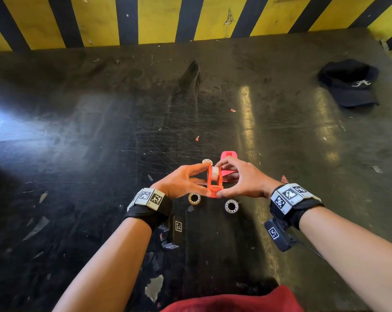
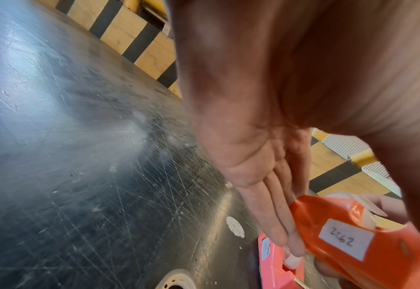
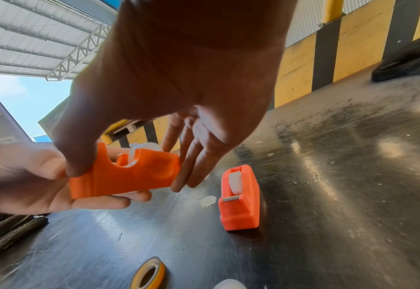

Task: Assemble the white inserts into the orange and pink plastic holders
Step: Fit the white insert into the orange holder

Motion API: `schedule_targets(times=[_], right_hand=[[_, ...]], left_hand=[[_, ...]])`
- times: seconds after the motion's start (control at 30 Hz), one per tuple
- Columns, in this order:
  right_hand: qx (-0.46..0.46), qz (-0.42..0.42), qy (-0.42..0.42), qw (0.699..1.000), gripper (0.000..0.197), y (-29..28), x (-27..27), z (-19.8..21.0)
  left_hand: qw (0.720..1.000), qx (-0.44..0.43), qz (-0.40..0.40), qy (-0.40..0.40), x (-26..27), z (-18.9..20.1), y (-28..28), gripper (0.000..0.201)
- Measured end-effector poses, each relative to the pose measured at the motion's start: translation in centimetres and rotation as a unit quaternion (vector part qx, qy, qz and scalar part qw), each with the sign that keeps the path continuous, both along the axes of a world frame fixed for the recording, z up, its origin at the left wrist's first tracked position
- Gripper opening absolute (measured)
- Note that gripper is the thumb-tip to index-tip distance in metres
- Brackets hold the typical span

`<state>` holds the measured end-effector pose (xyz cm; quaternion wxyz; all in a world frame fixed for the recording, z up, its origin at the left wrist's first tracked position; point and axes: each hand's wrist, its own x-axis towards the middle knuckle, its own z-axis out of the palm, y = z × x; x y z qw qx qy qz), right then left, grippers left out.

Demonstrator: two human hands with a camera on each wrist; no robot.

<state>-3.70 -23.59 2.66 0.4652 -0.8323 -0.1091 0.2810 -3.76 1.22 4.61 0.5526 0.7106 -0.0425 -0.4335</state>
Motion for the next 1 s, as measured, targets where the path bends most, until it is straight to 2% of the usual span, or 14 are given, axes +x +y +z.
schedule_targets(times=[0.17,0.3,0.37,0.43,0.5,0.6,0.8,1.0], right_hand=[[0.007,-0.006,-0.005,1.0,0.081,0.4,-0.1,-0.1],[0.01,-0.016,-0.024,1.0,0.08,1.0,-0.3,-0.1],[0.019,-0.026,-0.032,0.999,0.079,1.1,-0.5,-0.2],[0.022,-0.028,-0.036,0.999,0.079,1.2,-0.6,-0.1],[0.028,-0.025,-0.04,0.998,0.079,1.3,-0.8,0.0],[0.042,-0.028,-0.045,0.998,0.084,1.5,-0.9,0.2],[0.069,-0.057,-0.04,0.995,0.098,1.4,-1.1,0.2],[0.07,-0.051,-0.034,0.996,0.091,1.3,-1.0,0.1]], left_hand=[[0.997,0.053,-0.022,-0.06,0.2,0.4,0.0,0.108],[0.997,0.033,-0.003,-0.065,0.1,1.0,-0.1,0.102],[0.996,0.014,0.05,-0.079,-0.4,1.3,-0.3,0.09],[0.985,0.028,0.091,-0.142,-0.6,1.2,-0.6,0.065],[0.971,0.064,0.109,-0.203,-0.7,1.0,-0.9,0.042],[0.957,0.098,0.105,-0.254,-0.9,0.8,-1.5,0.025],[0.948,0.109,0.114,-0.277,-0.7,0.7,-2.3,0.016],[0.944,0.125,0.09,-0.292,-0.4,0.7,-2.4,0.01]])
